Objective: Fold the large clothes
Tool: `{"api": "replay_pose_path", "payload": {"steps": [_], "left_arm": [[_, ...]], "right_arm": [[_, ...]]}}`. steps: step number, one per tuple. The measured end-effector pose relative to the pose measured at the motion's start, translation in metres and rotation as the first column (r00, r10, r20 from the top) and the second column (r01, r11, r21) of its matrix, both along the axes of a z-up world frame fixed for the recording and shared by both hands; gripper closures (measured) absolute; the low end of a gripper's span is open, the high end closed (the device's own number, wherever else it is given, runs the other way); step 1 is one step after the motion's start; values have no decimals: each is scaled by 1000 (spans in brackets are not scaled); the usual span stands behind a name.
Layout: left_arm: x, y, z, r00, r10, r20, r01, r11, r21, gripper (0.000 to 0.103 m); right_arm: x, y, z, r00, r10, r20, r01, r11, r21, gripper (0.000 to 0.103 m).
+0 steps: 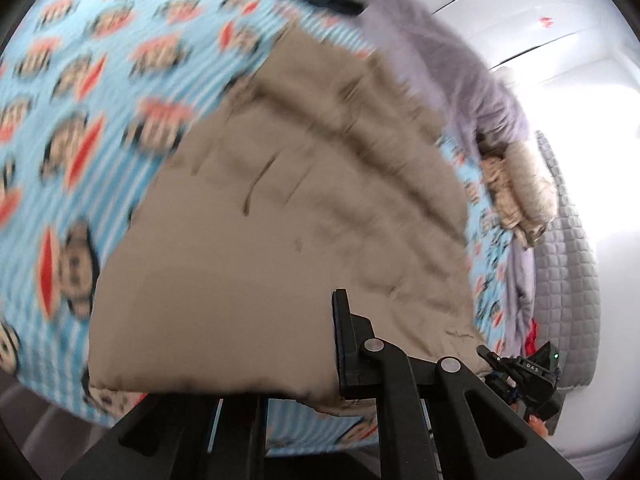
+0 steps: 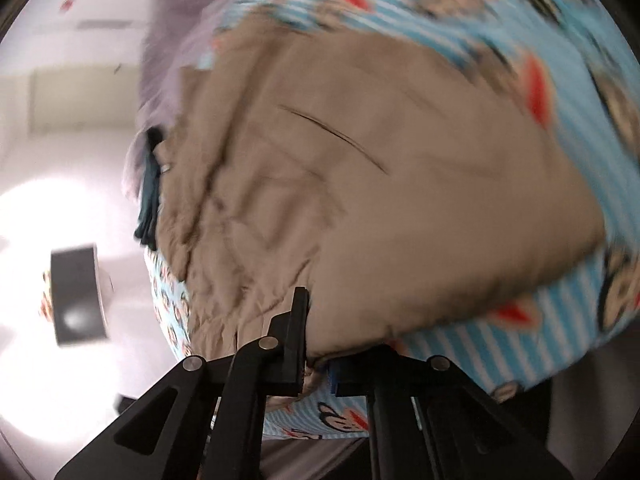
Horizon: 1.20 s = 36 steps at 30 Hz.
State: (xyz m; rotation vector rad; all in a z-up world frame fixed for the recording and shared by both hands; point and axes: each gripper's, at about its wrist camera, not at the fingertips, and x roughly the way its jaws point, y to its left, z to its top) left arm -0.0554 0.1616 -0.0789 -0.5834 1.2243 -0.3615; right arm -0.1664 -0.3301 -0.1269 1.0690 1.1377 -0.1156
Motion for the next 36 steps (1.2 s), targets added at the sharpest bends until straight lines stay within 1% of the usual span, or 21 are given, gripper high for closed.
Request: {"api": "replay_pose_path", "payload": {"steps": [2,5,7,9,10,12,14,15,17,19,23,26,29,31,32,33,34,35,36], "left_arm": [[22,-8,29,997,4,71,-5,1000,12,91],[63,-20,60,990,18,143,-22,999,25,91],[92,-26,74,984,25,177,-33,999,39,91],[125,-36,81,981,31,193,-44,997,61,91],[147,-42,81,980,29,198,-45,996,74,90],[179,-53,78,979,21,201,-44,993,107,90],[217,-61,67,983,8,185,-39,986,162,90],[228,-66,60,985,0,174,-31,984,177,90],[259,-72,38,990,-18,141,-14,975,223,90],[278,-74,17,993,-37,111,9,971,239,90],[314,-77,-28,997,-67,36,55,962,268,90],[328,-81,-51,995,-96,15,88,957,277,90],[338,-83,-63,995,-100,4,95,956,277,90],[339,-83,-64,996,-92,-3,90,957,275,89],[336,-83,-60,995,-96,4,91,954,286,86],[333,-84,-55,994,-107,19,97,949,299,81],[328,-86,-49,991,-125,39,106,942,317,67],[322,-87,-42,988,-143,61,114,933,340,50],[319,-88,-36,986,-146,78,107,924,367,15]], "right_arm": [[27,-4,29,996,72,46,-69,996,-53,94],[70,-12,63,981,160,105,-148,982,-114,95],[107,-19,82,965,220,141,-199,969,-148,94],[144,-23,92,948,271,167,-245,956,-164,95],[166,-26,95,940,296,171,-267,948,-174,95],[204,-27,94,927,337,166,-303,932,-201,95],[240,-32,88,921,359,149,-323,920,-220,95],[259,-34,82,921,364,139,-330,918,-222,95],[289,-35,70,927,356,118,-324,919,-224,95],[313,-35,51,935,341,97,-315,925,-213,95],[342,-32,18,950,309,50,-291,930,-226,94],[359,-31,-3,952,305,22,-291,926,-240,94],[369,-34,-22,960,279,10,-269,936,-228,94],[373,-36,-32,964,266,7,-258,943,-211,94],[374,-36,-35,964,267,7,-260,943,-208,94],[375,-35,-36,962,272,6,-265,941,-210,94],[375,-35,-36,960,278,6,-271,939,-213,93],[374,-34,-35,958,286,6,-278,936,-214,92],[374,-34,-34,956,294,7,-286,935,-212,92]]}}
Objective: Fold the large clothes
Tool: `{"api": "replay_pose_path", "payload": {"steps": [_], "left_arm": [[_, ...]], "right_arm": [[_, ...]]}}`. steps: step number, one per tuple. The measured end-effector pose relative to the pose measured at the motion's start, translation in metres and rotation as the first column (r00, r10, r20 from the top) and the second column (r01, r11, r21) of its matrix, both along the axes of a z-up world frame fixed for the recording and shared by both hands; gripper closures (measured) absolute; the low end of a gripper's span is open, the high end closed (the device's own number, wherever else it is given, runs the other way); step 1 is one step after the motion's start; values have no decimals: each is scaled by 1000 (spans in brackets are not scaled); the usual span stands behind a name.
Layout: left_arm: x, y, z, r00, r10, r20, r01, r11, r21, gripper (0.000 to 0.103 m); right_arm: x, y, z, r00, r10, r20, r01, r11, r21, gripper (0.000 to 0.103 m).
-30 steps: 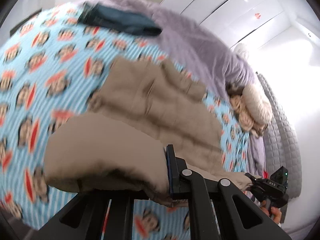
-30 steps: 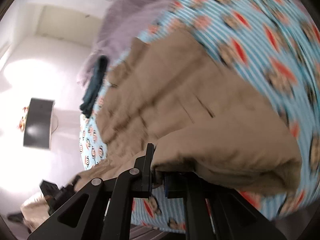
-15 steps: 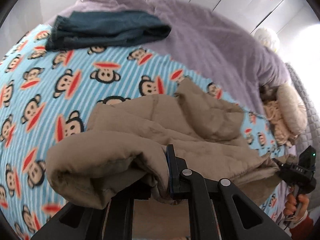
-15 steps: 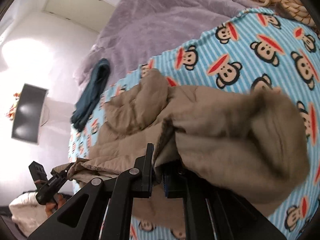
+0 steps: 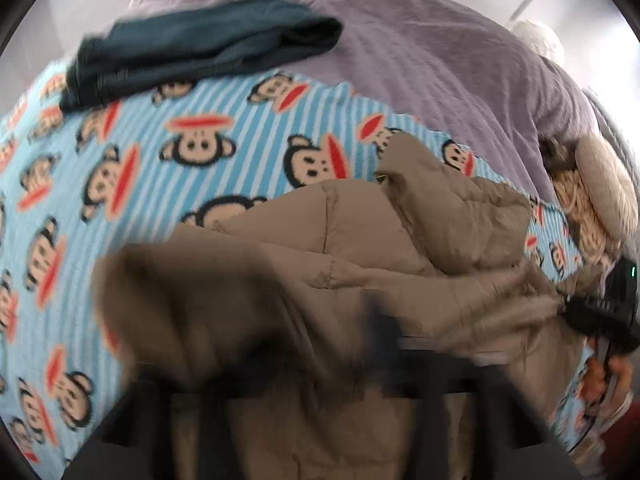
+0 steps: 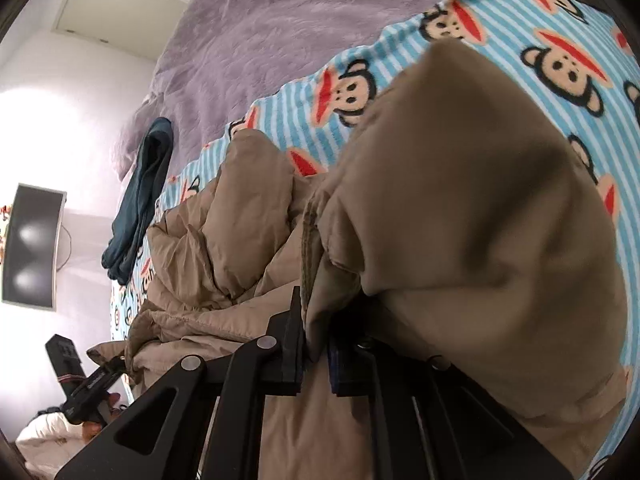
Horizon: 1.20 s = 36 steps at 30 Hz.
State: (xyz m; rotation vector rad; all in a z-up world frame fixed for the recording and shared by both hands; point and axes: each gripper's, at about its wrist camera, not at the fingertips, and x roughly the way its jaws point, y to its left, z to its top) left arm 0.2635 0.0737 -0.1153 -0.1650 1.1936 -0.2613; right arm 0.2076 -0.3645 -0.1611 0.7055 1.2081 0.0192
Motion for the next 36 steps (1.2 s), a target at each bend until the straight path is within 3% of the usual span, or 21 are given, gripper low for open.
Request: {"api": "replay_pose_path", "payload": {"steps": [1,6,9,10,11,13,15,17,18,20,23,24,29,36], "left_arm": [[-6,0,9,999,5,39,-6,999,37,2],[-19,-4,35,993,-22,117,12,996,86,2],[-11,-14,36,987,-31,159,12,992,122,3],[-5,-20,31,988,-31,151,11,992,128,3],[-1,-24,26,990,-29,141,12,992,126,3],[6,-33,13,994,-28,108,15,993,117,25],[6,-37,6,996,-25,83,16,995,100,30],[0,-38,6,993,-34,113,22,995,100,30],[-2,-37,5,991,-40,127,24,992,122,30],[0,-33,3,986,-51,156,18,978,207,30],[13,-18,-7,989,-34,147,-1,973,231,30],[20,-14,-15,990,-37,139,2,971,240,30],[37,-22,-48,988,-87,129,41,946,320,30],[59,-29,-64,991,-52,126,15,959,284,29]], "right_arm": [[0,-1,1,1000,4,-1,-4,1000,6,90],[-4,-7,6,1000,4,7,-4,1000,18,76],[-4,-9,13,1000,16,27,-16,1000,3,52],[-4,-10,15,999,20,34,-20,1000,4,34],[-3,-9,17,999,26,42,-26,1000,4,30],[-2,-5,21,999,35,41,-34,999,-24,30],[-5,3,27,997,60,41,-59,998,-38,35],[-12,14,37,991,119,60,-114,990,-79,77],[-18,20,41,985,158,65,-150,981,-120,80],[-27,26,44,976,210,58,-193,958,-211,83],[-29,18,36,977,214,10,-196,911,-363,83],[-27,7,29,981,192,-5,-180,910,-373,83],[-11,-39,-10,999,36,-21,-41,963,-267,91],[13,-44,-40,999,-14,-31,5,960,-280,94]]}}
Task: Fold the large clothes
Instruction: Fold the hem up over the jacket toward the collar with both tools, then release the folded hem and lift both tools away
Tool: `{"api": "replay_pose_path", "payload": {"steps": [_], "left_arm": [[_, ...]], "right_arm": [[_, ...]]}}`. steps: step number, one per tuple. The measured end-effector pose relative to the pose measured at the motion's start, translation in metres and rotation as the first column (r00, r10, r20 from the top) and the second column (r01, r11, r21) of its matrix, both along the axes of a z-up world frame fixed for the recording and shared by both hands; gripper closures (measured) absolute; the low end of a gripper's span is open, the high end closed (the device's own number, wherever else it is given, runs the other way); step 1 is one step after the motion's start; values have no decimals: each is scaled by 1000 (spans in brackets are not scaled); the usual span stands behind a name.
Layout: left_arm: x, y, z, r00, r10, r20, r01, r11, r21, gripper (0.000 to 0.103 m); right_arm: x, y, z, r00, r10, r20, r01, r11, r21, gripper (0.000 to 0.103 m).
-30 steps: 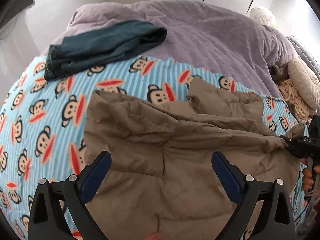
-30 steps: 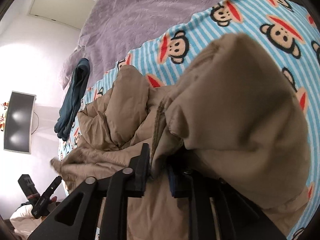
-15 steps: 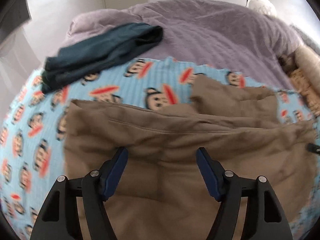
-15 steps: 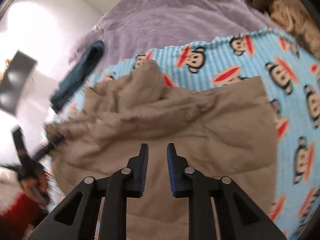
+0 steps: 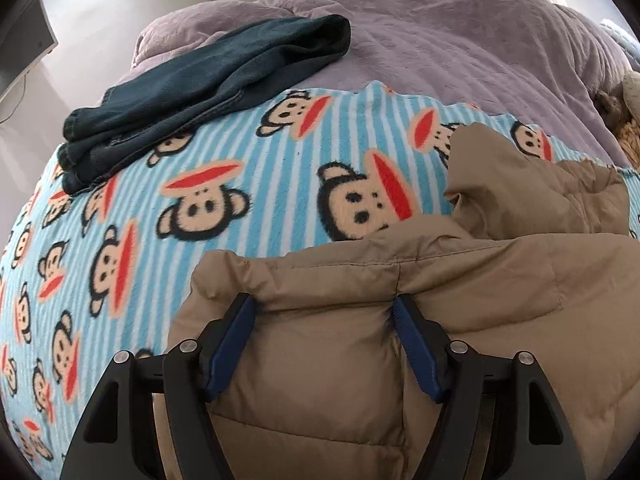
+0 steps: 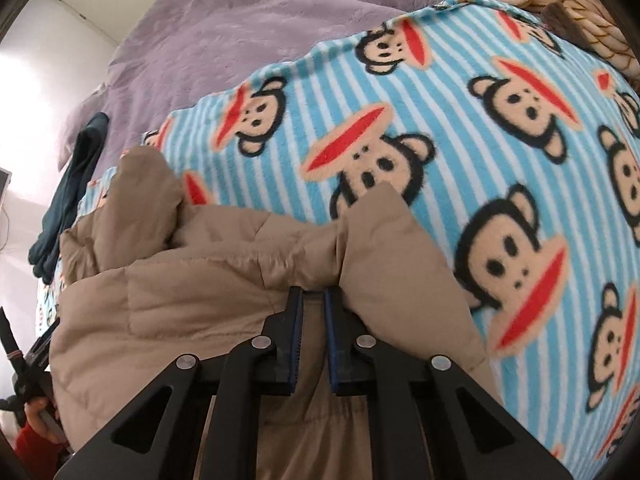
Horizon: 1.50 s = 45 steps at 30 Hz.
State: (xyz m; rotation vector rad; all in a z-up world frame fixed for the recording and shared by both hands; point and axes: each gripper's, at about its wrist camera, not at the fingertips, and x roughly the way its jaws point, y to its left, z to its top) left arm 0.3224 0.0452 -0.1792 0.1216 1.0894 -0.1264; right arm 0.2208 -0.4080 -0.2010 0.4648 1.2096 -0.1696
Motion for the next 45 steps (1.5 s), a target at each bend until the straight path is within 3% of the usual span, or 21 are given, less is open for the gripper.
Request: {"api": "replay_pose_path", "payload": {"steps": [3,5,7,10,12,15,18,22,24,26,27,31,34,39,42,45], "left_arm": [[0,2,12,1000,15,-2,-15,1000,-3,29],[-9,13,33,996,40,80,-40,999,5,29],[-10,28,41,991,78,112,-80,997,15,29],[6,58,17,986,167,10,-167,986,-13,29],[13,70,-8,976,207,-67,-211,976,-58,26],[18,74,-21,962,258,-93,-266,960,-91,21],[20,69,-18,964,252,-90,-258,965,-58,21],[7,69,8,964,259,-63,-262,965,-33,21],[-5,71,25,967,251,-47,-252,967,-27,21],[-21,71,39,972,233,-35,-234,972,-19,21],[-31,70,44,975,221,-32,-221,975,-13,21],[-62,67,56,983,179,-48,-179,984,-6,21],[-85,63,59,983,170,-70,-171,985,-15,21],[-120,52,61,985,150,-85,-151,989,-2,21],[-137,47,64,987,135,-92,-136,991,-13,21],[-153,45,64,985,127,-117,-133,990,-42,21]], "right_arm": [[4,-6,-4,1000,-25,-6,25,1000,-1,94],[3,-5,7,999,-36,-4,36,999,-27,94],[-4,0,30,999,-7,39,13,988,-154,94],[-17,-4,45,998,23,65,-7,969,-247,94],[-17,-17,29,1000,1,-2,-1,979,-203,94],[-11,-32,0,996,-85,-30,83,994,-68,94],[-4,-29,-6,994,-99,-34,96,992,-85,94],[-2,-17,15,998,-60,-35,53,986,-158,88],[-12,-16,30,998,-61,-4,60,987,-149,80],[-22,-12,43,997,-70,24,72,990,-125,60],[-31,-8,51,996,-75,44,79,990,-114,57],[-62,10,67,995,-71,65,76,993,-86,55],[-86,25,71,996,-64,63,67,996,-54,46],[-119,46,74,997,-63,45,63,998,1,45],[-136,59,76,998,-50,39,50,999,6,34],[-153,69,77,998,-49,37,48,998,30,32]]}}
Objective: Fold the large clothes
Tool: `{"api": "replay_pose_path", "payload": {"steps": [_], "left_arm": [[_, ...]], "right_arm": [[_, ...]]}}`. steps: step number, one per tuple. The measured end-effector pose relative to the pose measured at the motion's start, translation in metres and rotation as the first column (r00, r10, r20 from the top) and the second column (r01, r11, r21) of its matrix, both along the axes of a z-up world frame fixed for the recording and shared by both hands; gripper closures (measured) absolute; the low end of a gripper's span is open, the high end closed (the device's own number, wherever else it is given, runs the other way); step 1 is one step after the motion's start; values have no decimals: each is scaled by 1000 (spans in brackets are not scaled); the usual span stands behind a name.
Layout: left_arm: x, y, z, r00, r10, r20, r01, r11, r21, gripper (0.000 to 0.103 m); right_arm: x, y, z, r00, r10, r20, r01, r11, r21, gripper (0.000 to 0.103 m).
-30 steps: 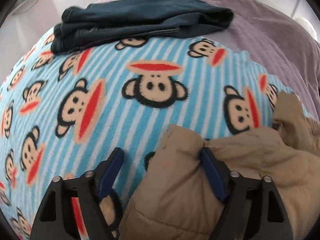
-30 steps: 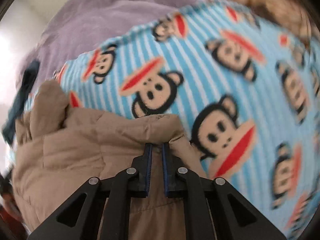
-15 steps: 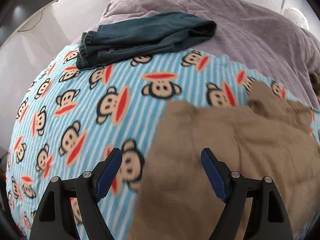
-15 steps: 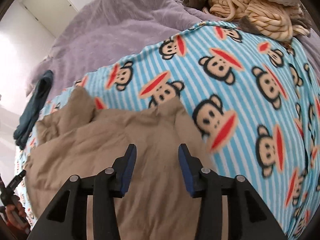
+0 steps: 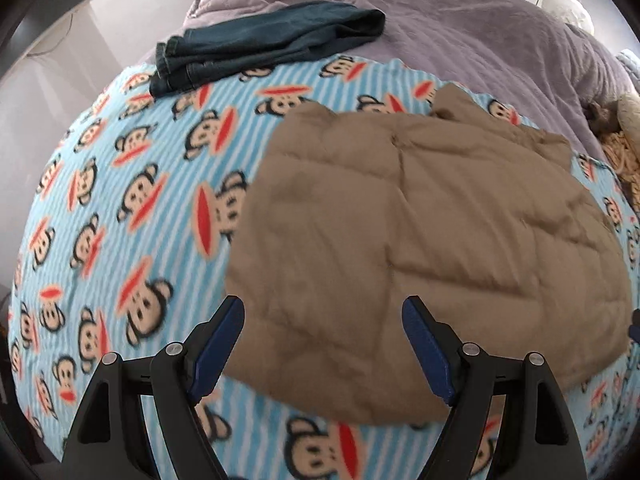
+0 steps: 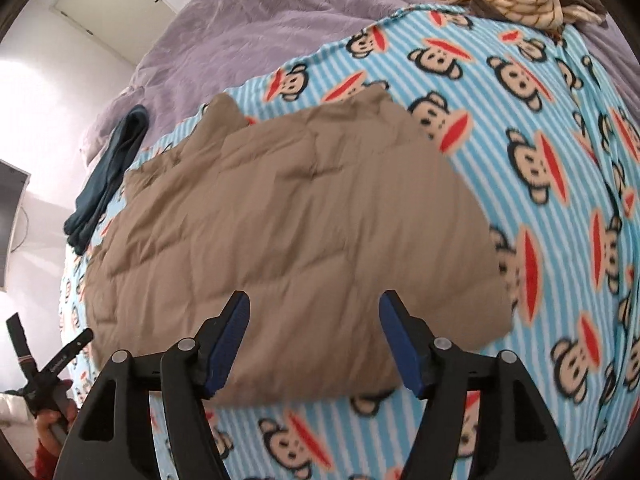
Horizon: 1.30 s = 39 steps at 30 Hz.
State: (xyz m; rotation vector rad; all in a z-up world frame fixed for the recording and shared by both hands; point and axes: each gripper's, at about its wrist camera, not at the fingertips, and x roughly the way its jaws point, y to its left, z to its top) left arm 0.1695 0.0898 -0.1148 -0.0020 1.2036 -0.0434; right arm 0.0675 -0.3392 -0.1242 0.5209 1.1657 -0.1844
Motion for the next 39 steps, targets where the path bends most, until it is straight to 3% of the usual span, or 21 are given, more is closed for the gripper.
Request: {"api": "replay_pose_path", "payload": {"steps": [3,4,5,16,18,20,30,34,36,39], "left_arm": [[-13,-2,-1,1000,-2,-12,2,1000,0,19],[-17,-2,-1,1000,0,-16,0,1000,-3,3],[-22,-1,-1,1000,8,-16,-8,1000,-7,0],[-45,0,-8,998,4,-63,-6,1000,-28,0],[-48,-1,-11,997,-1,-75,-1,999,-32,0],[-49,-2,-14,997,-6,-80,4,1000,-28,0],[-52,4,-25,993,20,-115,-29,997,-74,0],[-54,18,-35,988,59,-140,-75,991,-114,0],[-55,28,-42,982,79,-169,-109,979,-171,0],[-57,44,-47,972,118,-202,-177,934,-311,0]], "right_arm": [[-13,5,-1,1000,-11,-10,11,1000,16,32],[-16,6,-2,1000,-15,-14,15,1000,21,29],[-21,8,-3,1000,-20,-20,20,999,30,26],[-48,17,-11,997,-61,-38,63,996,59,23],[-50,19,-11,997,-64,-32,66,996,66,18],[-52,23,-13,998,-57,-28,59,995,79,0],[-53,33,-33,996,-64,-60,75,979,190,0],[-57,32,-43,993,-91,-79,106,968,226,0],[-58,30,-49,991,-103,-88,122,960,252,0],[-60,27,-58,987,-111,-115,140,947,289,0]]}}
